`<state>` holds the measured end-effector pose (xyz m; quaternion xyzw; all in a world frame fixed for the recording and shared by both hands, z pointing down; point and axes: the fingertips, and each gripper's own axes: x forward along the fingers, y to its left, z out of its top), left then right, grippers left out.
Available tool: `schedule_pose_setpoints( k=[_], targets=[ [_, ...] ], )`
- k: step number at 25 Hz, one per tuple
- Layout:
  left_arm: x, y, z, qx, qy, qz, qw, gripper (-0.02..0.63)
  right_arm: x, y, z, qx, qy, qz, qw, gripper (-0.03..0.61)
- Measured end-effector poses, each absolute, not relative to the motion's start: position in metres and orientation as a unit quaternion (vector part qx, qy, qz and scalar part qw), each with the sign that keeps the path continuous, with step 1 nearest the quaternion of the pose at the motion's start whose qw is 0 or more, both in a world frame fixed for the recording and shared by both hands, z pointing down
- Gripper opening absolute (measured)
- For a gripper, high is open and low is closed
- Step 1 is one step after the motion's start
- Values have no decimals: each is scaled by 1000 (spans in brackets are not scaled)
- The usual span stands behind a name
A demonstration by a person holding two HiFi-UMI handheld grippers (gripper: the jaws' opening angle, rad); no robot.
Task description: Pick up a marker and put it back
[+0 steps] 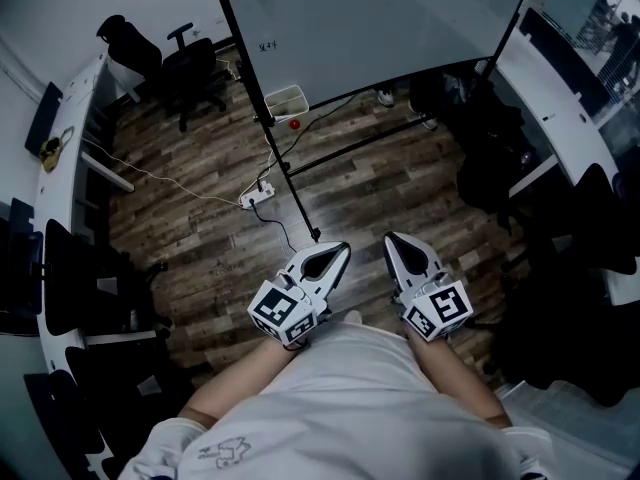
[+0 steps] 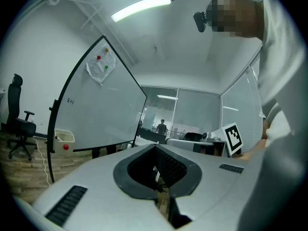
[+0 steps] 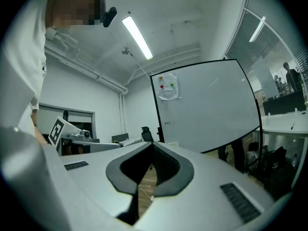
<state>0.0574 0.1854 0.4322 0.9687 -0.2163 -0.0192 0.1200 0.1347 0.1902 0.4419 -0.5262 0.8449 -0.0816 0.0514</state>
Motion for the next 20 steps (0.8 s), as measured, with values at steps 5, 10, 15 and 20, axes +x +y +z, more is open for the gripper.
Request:
schedule_pose_setpoints(
  k=[5, 10, 15, 20],
  targets=[
    [60, 195, 437, 970, -211, -22, 122, 5, 135, 199, 446, -529, 844, -79, 42, 11],
    [58, 195, 434, 970, -210, -28, 122, 5, 133, 204, 444, -533, 841, -77, 43, 11],
    [57, 199, 431, 972, -202, -29, 119, 5, 130, 206, 439, -536, 840, -70, 41, 11],
    [49, 201, 433, 971, -203, -29, 125, 5, 123, 209, 440, -533, 842, -71, 41, 11]
  ],
)
